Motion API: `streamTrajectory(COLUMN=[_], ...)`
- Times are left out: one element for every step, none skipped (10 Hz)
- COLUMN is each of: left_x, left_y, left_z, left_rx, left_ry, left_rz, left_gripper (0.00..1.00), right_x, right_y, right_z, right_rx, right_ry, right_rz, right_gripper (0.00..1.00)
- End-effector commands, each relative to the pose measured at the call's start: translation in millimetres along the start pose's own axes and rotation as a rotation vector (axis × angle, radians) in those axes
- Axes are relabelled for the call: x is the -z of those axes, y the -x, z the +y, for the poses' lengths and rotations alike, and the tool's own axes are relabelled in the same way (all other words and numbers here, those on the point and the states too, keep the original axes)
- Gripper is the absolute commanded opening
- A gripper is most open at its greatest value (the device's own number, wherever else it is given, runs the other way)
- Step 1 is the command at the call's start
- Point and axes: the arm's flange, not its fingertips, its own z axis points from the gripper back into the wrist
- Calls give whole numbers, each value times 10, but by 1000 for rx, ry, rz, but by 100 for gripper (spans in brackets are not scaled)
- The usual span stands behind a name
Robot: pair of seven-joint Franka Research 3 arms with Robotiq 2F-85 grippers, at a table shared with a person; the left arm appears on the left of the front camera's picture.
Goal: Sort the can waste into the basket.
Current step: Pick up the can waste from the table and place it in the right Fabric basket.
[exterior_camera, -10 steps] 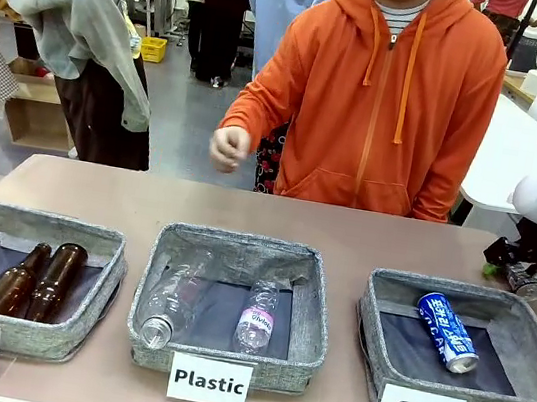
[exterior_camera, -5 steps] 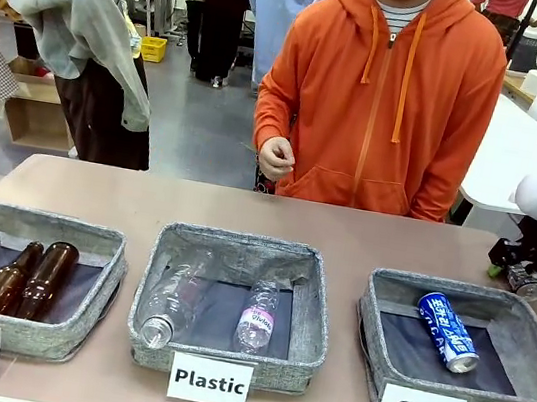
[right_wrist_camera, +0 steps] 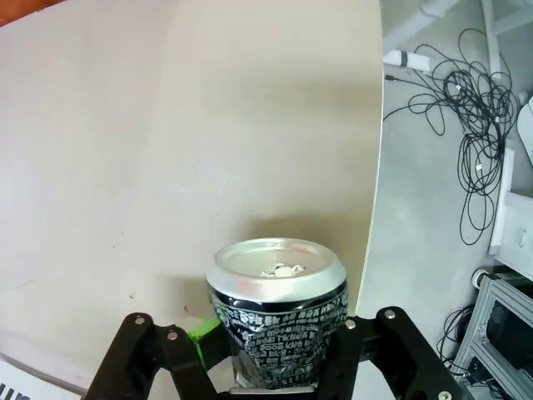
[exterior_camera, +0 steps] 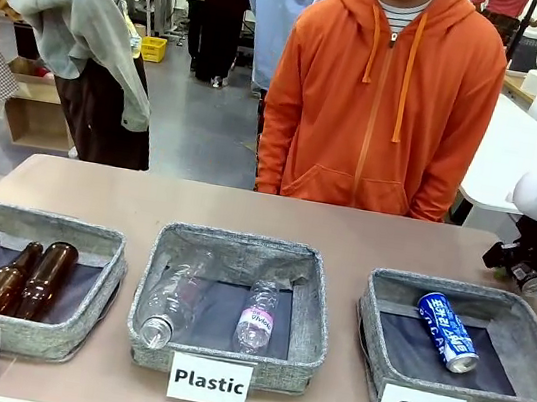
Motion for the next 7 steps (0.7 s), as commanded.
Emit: streamTrajectory(left_x=[15, 15, 15, 15, 15, 15, 15], left_y=[-29, -29, -29, -29, -29, -29, -29], left_z=[1, 1, 1, 1, 1, 1, 1], left_rx=[6, 6, 6, 6, 6, 6, 6], left_ry=[8, 8, 8, 8, 8, 8, 8], left_rz=[-21, -21, -21, -21, -21, -21, -21], left_gripper=[100, 100, 100, 100, 100, 100, 100], right_x=[-273, -636, -1011, -1385, -1725, -2039, -2211], right_y=[120, 277, 448, 634, 848, 1103, 1331], right_z=[141, 254, 357, 455, 566, 743, 921], right_rx=[-38, -109, -180, -255, -321, -418, -544], right_ry=[11, 29, 56, 70, 67, 16, -3], right_rz=[-43, -131, -198, -258, -293, -258, -266], right_gripper=[0, 0, 0, 0, 0, 0, 0])
